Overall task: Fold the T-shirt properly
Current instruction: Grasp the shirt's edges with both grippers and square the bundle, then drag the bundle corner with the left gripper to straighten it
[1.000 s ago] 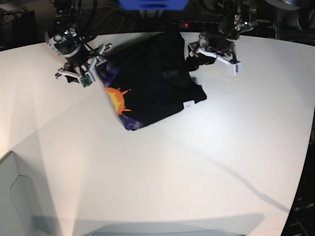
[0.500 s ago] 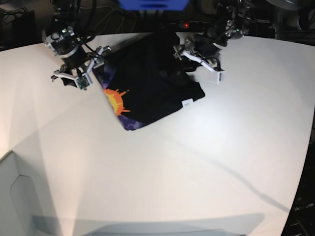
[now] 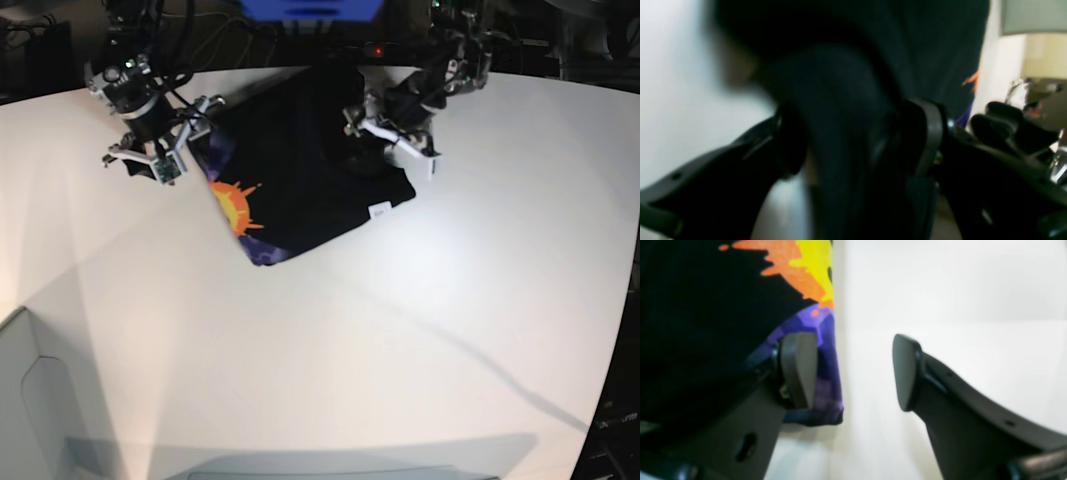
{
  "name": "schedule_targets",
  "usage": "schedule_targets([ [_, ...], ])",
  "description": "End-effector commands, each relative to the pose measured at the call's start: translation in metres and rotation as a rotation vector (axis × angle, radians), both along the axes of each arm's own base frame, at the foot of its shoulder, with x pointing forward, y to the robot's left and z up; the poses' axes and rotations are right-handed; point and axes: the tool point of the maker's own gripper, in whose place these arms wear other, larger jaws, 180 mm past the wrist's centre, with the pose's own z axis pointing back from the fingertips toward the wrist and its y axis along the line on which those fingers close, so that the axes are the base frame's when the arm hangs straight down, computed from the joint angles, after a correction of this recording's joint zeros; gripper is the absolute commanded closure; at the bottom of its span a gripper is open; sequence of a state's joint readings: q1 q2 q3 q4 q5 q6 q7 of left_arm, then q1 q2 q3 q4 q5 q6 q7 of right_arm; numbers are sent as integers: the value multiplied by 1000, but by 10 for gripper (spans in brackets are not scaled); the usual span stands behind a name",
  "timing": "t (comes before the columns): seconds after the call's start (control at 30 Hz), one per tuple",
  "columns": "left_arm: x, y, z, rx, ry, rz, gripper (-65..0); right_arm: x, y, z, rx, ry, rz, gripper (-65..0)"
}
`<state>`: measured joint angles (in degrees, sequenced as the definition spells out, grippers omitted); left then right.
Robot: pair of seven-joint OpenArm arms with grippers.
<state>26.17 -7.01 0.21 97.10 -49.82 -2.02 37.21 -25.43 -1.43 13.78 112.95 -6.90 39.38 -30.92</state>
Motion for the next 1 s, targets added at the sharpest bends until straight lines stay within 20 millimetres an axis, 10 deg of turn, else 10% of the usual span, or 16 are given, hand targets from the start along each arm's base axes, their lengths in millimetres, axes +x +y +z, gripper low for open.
schedule_targets([
  [0.0, -14, 6, -17, 43, 76, -12, -392, 10, 1, 14, 8, -57, 11, -368],
  [0.2, -6, 13, -34, 60, 111, -4, 0, 29, -32, 29, -9, -119, -105, -368],
  [0.43, 38, 19, -37, 179, 38, -129, 0, 42, -64, 45, -16, -182, -236, -369],
  [0.97, 156, -108, 14, 793, -500, -1033, 0, 35, -103, 50, -44, -197, -372, -369],
])
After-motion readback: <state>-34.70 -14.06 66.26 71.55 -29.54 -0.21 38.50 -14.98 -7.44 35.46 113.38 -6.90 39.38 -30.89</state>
